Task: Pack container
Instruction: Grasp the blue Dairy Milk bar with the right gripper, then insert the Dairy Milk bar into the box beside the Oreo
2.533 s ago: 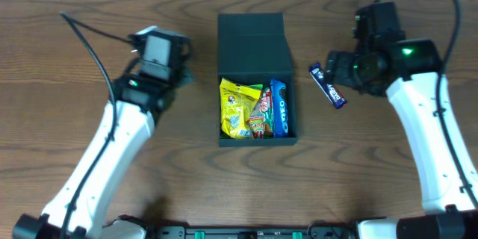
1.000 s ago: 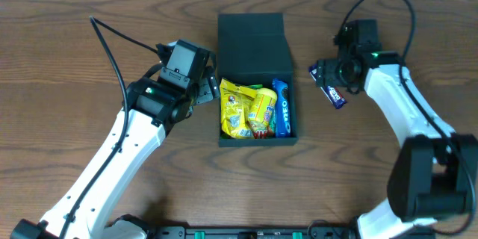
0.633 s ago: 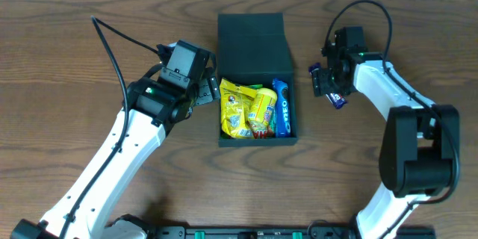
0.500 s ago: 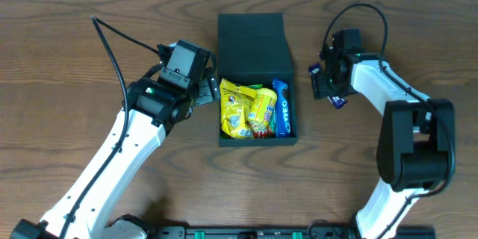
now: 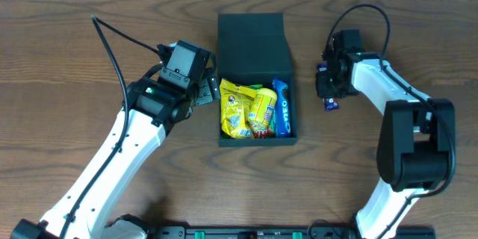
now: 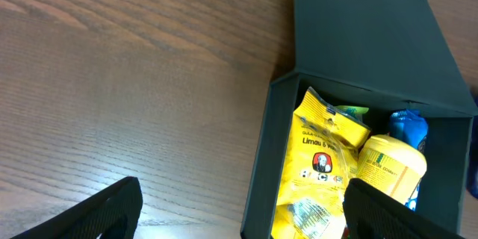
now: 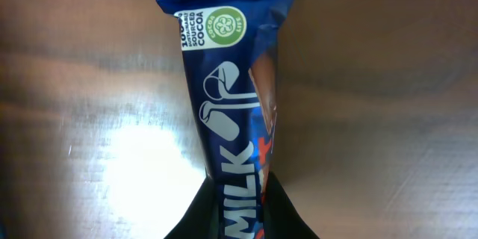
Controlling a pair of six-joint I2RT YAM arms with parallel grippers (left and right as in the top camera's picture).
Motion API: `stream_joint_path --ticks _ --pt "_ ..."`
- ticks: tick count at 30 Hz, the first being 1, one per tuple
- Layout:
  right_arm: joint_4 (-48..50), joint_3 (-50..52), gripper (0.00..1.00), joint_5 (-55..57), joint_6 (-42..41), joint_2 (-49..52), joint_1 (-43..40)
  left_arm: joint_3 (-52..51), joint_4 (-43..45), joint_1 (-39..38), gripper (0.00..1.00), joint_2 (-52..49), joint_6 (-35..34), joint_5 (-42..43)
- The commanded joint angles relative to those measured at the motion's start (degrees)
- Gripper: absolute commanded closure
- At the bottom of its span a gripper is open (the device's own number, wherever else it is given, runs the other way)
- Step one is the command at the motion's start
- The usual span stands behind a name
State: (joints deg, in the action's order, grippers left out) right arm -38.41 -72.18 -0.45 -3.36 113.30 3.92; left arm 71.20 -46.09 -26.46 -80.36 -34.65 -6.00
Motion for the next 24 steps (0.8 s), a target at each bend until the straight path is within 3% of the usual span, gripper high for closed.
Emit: stream_joint_path --ticks 1,7,14,23,24 --pt "-4.2 -1.8 0.99 -4.2 -2.4 -0.4 -0.1 0.9 0.0 0.2 0.13 0.1 0.4 -0.6" --pt "-17.4 -9.3 0.99 -11.8 -11.0 -7.9 2.6 0.9 0.2 0.2 0.12 -0.2 0.4 -0.6" --pt "-21.4 -9.7 0.99 -12.0 -20.0 -19.1 10.2 0.9 0.3 0.2 0.11 -1.9 0.3 -0.6" --pt "-21.6 -8.3 0.98 -7.9 -25.8 -14.7 18.6 0.9 0.2 0.2 0.12 -2.0 0.4 -0.5" --pt "-21.6 -8.3 0.88 -7.9 -25.9 -14.1 18.6 0.9 0.2 0.2 0.12 -2.0 0.4 -0.5"
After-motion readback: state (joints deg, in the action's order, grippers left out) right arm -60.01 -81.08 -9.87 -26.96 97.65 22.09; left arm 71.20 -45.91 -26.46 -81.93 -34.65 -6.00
